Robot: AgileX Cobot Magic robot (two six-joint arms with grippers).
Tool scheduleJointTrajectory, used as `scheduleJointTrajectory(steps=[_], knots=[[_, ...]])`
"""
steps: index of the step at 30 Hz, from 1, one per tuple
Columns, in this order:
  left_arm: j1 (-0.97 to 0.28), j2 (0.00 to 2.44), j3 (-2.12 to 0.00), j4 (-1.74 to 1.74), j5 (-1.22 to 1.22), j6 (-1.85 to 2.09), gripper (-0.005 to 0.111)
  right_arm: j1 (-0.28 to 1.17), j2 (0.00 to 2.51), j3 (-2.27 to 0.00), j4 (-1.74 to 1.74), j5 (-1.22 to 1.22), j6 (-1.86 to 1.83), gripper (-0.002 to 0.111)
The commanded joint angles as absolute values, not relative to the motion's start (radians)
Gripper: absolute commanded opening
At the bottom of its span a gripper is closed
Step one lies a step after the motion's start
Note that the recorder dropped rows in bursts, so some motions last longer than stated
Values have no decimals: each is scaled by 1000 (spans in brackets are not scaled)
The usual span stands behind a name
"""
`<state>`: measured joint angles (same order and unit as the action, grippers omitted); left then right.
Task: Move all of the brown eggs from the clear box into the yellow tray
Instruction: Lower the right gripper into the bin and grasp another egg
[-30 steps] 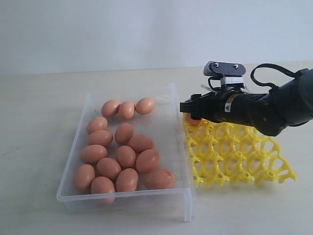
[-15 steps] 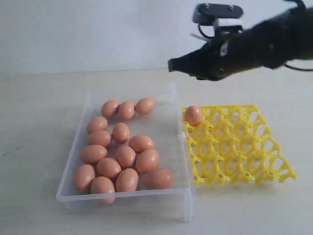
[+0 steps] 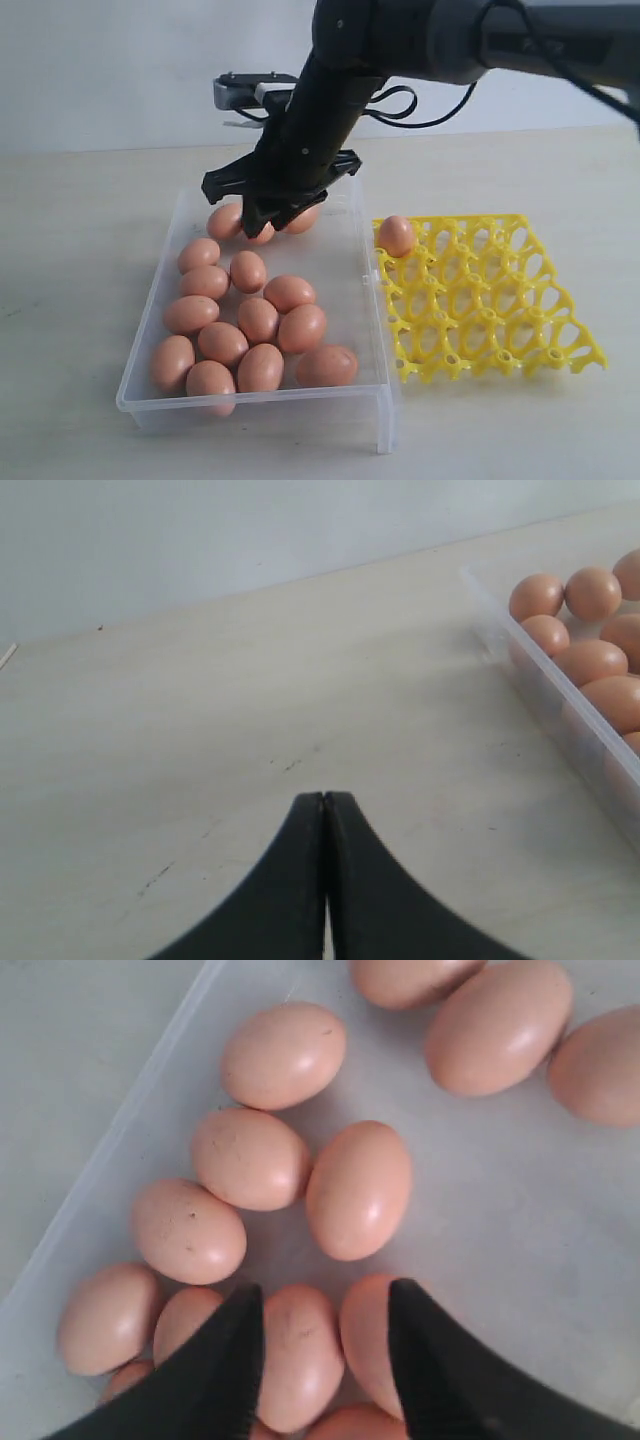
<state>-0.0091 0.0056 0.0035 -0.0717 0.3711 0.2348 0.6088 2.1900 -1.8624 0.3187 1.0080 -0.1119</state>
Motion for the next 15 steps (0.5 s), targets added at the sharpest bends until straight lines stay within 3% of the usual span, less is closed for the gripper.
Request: scheduleJointTrajectory(steps=[1,15], knots=[[-10,0,0,-73,364,235,0,629,2298,-2001,304,1085,-100,59],[-10,0,0,-73,364,235,0,640,2472,-2171,258,1054,-14,61]])
